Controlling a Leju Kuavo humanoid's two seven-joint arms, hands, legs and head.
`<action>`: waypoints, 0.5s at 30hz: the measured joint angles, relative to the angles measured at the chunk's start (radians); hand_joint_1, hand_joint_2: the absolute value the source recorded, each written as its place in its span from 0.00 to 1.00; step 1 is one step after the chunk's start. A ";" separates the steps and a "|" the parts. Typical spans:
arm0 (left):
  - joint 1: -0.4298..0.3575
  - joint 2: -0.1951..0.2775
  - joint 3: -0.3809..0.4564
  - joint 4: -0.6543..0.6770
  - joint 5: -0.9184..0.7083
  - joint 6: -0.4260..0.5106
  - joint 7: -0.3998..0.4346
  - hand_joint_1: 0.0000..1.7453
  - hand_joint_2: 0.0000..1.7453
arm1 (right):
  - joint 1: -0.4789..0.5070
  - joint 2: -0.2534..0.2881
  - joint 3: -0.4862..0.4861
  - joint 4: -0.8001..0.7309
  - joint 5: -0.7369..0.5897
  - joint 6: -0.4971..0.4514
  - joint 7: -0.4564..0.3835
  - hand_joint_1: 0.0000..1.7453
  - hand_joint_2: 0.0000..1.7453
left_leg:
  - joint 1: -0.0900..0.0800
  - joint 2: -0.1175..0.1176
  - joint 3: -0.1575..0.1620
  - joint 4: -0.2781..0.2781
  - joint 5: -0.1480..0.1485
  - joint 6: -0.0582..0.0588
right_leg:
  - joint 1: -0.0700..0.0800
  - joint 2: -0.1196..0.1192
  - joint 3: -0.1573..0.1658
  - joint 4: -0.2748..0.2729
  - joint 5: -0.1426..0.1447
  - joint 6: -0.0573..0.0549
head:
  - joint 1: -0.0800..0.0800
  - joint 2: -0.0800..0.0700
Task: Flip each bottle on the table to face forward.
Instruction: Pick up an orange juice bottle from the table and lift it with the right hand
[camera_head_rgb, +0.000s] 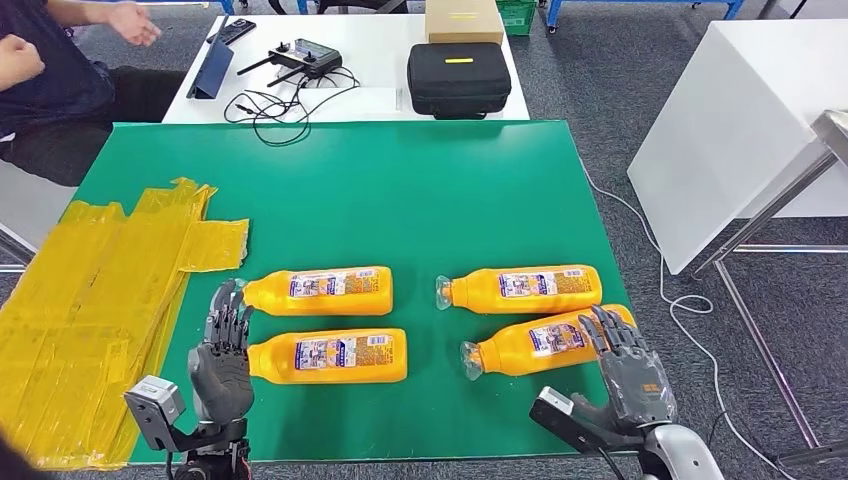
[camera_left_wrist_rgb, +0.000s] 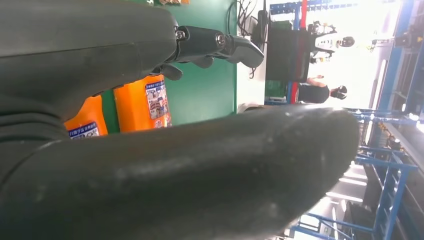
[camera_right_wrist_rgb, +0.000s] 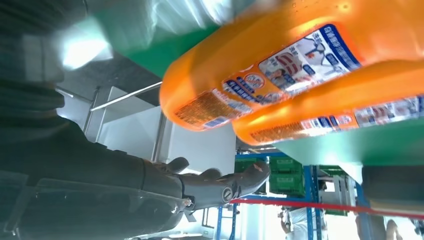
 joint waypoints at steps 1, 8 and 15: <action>-0.001 0.001 0.000 0.001 0.004 0.002 0.001 0.00 0.00 | -0.018 -0.003 0.001 0.025 0.008 -0.003 0.003 0.00 1.00 | 0.000 0.000 0.000 0.000 0.000 0.000 | 0.000 0.000 0.000 0.000 0.000 0.000 | 0.000 0.000; -0.001 0.002 0.000 0.002 0.014 0.003 0.014 0.00 0.00 | -0.154 -0.032 0.033 0.208 0.048 -0.024 0.027 0.00 1.00 | 0.000 0.000 0.001 0.000 0.000 0.000 | 0.000 0.000 0.000 0.000 0.000 0.000 | 0.000 0.000; -0.004 0.002 0.000 0.002 0.026 0.010 0.018 0.00 0.00 | -0.259 -0.052 0.091 0.355 0.075 -0.031 0.036 0.00 1.00 | 0.000 0.000 0.001 0.000 0.000 0.000 | 0.000 0.000 0.000 0.000 0.000 0.000 | 0.000 0.000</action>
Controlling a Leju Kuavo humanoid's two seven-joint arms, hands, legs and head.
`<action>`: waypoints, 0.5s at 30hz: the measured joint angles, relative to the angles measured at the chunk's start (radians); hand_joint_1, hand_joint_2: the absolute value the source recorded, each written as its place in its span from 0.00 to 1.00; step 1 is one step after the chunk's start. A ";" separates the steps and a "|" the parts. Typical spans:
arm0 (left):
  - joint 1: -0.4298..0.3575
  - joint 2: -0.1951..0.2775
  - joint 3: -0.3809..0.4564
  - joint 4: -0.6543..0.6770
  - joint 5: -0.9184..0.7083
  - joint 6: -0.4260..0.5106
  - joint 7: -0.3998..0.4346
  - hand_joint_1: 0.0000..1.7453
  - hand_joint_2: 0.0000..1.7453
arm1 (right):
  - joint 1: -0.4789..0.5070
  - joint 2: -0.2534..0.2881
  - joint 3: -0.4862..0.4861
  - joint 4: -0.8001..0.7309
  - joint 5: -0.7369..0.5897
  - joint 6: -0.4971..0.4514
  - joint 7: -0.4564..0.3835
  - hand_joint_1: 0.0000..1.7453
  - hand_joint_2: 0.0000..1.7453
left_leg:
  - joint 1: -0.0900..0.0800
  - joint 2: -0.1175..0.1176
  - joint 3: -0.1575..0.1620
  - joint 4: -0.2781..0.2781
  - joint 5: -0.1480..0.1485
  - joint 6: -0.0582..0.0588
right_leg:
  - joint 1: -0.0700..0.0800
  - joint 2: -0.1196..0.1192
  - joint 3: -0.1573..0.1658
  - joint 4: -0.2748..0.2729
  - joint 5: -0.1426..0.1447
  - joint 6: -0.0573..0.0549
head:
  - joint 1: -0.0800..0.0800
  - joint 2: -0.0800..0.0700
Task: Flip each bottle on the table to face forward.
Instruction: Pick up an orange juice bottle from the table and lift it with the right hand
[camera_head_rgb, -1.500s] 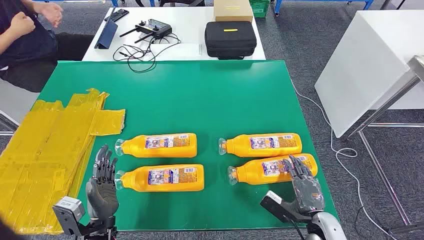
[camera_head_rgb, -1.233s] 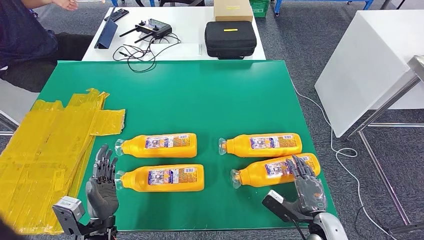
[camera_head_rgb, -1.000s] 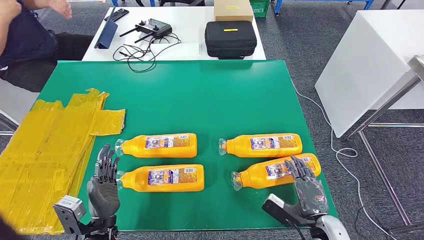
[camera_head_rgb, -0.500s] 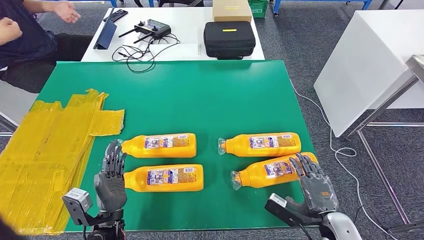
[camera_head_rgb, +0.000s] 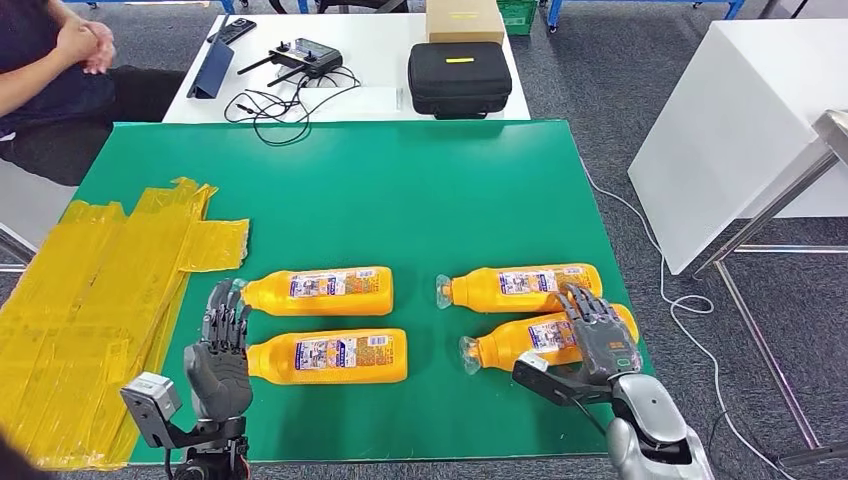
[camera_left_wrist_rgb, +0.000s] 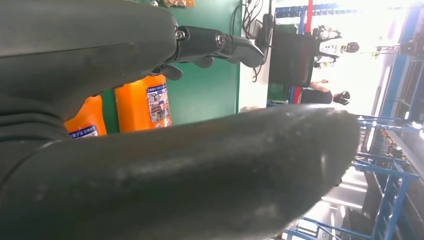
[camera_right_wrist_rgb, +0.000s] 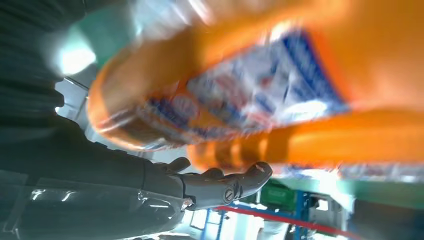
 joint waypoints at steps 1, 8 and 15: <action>0.000 0.000 0.000 0.000 0.002 0.000 0.000 0.00 0.00 | -0.012 -0.004 0.008 0.018 0.000 -0.003 -0.004 0.00 1.00 | 0.000 0.000 0.000 0.000 0.000 0.000 | 0.000 0.000 0.000 0.000 0.000 0.000 | 0.000 0.000; 0.000 0.000 0.001 0.000 0.004 0.002 0.000 0.00 0.00 | -0.059 -0.018 0.042 0.088 -0.001 -0.015 -0.014 0.00 1.00 | 0.000 0.001 0.001 0.000 0.000 0.000 | 0.000 0.000 0.001 0.000 0.000 0.000 | 0.000 0.000; -0.001 0.002 0.001 0.000 0.018 0.011 -0.005 0.00 0.00 | -0.093 -0.020 0.071 0.139 0.003 0.001 -0.001 0.00 1.00 | 0.000 0.002 0.003 0.000 0.000 0.000 | 0.000 0.002 0.003 0.000 0.000 0.000 | 0.000 0.000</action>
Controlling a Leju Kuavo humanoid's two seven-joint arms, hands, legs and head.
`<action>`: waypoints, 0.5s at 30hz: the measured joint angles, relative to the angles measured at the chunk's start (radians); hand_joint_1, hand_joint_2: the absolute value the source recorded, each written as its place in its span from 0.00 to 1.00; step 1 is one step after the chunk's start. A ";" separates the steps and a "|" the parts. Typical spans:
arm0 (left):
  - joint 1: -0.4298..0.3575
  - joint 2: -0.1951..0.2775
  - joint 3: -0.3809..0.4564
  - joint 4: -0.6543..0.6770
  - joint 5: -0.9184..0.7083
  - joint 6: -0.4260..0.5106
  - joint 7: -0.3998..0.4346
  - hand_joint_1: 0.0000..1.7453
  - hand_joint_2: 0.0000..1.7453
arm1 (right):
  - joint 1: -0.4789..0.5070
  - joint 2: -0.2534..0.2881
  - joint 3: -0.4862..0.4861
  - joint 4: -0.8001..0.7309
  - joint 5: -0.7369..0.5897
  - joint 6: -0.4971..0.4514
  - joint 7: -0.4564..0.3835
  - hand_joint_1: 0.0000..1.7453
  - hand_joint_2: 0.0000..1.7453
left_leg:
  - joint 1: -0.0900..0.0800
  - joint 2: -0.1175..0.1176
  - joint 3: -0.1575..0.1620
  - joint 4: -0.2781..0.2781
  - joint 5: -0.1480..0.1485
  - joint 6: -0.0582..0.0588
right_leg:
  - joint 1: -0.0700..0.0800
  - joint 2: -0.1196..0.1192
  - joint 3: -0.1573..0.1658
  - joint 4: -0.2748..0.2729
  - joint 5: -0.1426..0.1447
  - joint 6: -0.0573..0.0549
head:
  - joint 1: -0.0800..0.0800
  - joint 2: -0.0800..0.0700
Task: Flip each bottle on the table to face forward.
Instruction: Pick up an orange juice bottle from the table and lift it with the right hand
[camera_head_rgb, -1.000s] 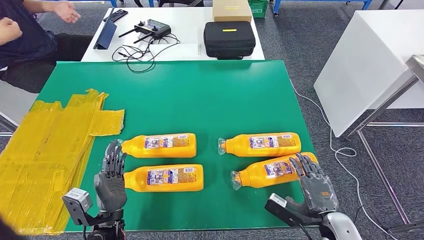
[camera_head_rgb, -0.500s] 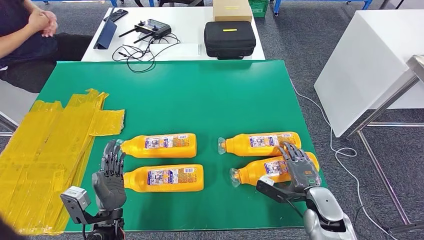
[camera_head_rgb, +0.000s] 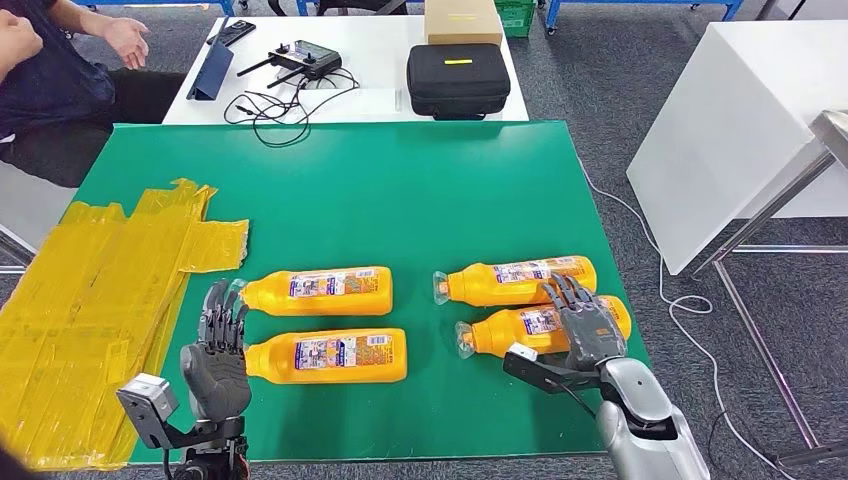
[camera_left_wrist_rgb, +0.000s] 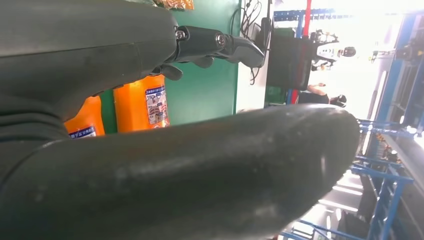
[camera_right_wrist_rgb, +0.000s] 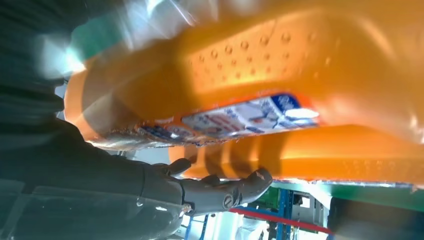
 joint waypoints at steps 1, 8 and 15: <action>-0.001 0.000 0.000 0.000 0.003 0.000 0.001 0.00 0.00 | -0.008 0.000 0.006 0.011 0.003 0.007 0.008 0.00 1.00 | 0.000 0.000 0.001 0.000 0.000 0.000 | 0.000 0.000 0.001 0.000 0.000 0.000 | 0.000 0.000; -0.030 0.003 -0.013 0.021 0.020 0.002 0.018 0.00 0.00 | -0.009 -0.014 0.019 0.032 0.019 0.093 0.070 0.00 1.00 | 0.000 0.000 0.011 0.000 -0.001 0.001 | 0.001 0.001 0.009 -0.001 0.000 0.000 | 0.000 0.000; -0.037 0.013 -0.043 0.043 0.052 0.018 0.022 0.00 0.00 | 0.116 -0.011 -0.052 -0.164 0.084 0.252 0.118 0.00 1.00 | 0.000 -0.002 0.013 0.000 -0.002 0.002 | 0.001 -0.001 0.012 -0.002 0.000 0.000 | 0.000 0.000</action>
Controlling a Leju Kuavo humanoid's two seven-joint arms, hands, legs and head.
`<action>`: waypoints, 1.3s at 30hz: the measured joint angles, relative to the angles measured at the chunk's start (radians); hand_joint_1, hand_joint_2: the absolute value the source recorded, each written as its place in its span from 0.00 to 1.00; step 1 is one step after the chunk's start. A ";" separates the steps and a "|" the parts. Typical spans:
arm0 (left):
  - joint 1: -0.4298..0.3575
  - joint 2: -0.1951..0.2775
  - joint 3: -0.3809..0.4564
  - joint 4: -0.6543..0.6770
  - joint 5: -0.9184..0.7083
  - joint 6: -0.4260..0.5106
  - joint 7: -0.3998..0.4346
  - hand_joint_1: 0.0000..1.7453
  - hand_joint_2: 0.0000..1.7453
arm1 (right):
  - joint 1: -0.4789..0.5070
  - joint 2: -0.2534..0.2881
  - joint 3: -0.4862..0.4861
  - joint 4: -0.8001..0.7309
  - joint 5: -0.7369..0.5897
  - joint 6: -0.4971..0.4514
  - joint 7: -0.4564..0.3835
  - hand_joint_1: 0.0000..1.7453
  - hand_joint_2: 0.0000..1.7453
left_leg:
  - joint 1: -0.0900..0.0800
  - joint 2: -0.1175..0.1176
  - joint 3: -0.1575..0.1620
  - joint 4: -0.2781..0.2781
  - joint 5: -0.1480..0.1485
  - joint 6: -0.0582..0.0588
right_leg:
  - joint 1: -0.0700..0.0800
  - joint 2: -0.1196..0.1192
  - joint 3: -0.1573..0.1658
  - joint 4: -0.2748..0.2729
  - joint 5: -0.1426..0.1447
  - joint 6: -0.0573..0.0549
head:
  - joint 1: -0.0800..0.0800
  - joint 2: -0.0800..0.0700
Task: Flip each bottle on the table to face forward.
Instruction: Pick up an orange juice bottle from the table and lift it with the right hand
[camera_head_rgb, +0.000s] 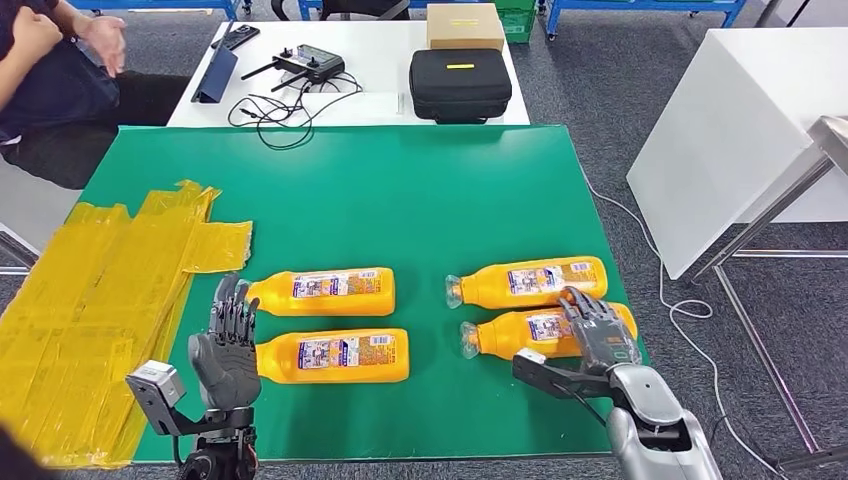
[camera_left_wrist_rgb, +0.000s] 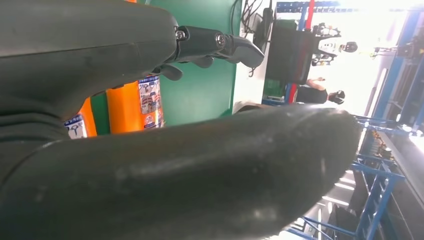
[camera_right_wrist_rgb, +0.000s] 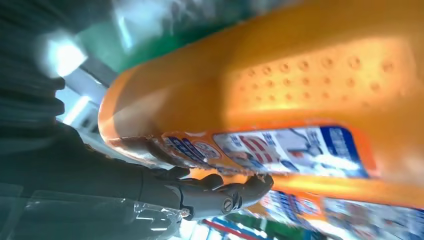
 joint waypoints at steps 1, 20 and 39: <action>0.000 0.001 -0.003 0.003 0.003 0.001 0.000 0.00 0.00 | 0.020 0.002 -0.012 -0.029 0.007 0.015 0.002 0.00 1.00 | 0.000 0.000 0.000 0.000 0.000 0.000 | 0.000 0.000 0.000 0.000 0.000 0.000 | 0.000 0.000; -0.010 0.008 -0.042 0.023 0.018 -0.001 0.008 0.00 0.00 | 0.205 0.091 -0.213 -0.286 0.085 0.131 -0.029 1.00 1.00 | 0.000 0.000 -0.005 0.000 -0.001 0.002 | 0.000 0.000 -0.005 0.000 0.000 0.000 | 0.000 0.000; -0.078 0.007 -0.076 0.117 0.004 -0.001 -0.002 0.00 0.00 | 0.172 0.142 -0.345 -0.216 0.087 0.114 -0.093 1.00 1.00 | 0.000 0.001 -0.003 0.000 -0.001 0.002 | 0.000 0.000 -0.002 -0.002 0.000 0.000 | 0.000 0.000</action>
